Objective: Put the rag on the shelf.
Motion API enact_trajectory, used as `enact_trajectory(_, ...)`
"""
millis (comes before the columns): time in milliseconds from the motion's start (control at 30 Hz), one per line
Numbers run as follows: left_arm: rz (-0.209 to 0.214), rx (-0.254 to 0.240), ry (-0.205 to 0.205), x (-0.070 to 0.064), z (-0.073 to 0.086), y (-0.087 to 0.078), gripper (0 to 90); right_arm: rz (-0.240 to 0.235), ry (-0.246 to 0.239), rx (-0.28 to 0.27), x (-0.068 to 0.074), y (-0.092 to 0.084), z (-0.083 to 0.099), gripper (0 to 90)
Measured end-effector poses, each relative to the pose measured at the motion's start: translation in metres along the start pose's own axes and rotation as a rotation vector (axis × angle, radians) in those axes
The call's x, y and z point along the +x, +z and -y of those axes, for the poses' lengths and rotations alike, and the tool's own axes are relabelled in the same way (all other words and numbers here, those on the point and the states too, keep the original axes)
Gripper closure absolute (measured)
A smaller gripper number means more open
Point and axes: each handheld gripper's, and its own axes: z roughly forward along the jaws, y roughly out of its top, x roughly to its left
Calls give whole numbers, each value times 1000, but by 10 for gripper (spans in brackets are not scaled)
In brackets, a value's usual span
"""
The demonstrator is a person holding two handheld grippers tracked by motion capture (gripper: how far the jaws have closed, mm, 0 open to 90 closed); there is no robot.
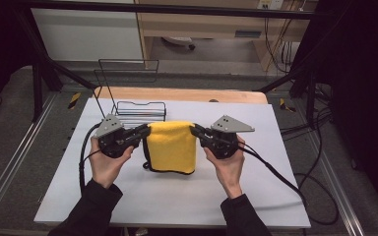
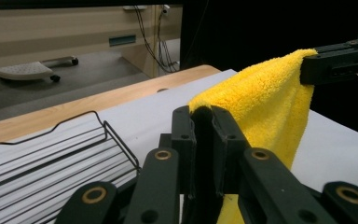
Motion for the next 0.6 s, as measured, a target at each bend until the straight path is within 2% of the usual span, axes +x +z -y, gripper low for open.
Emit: enact_trajectory(600, -50, -103, 10, 9, -23, -25, 809, -2, -31, -73, 13, 9, -34, 852)
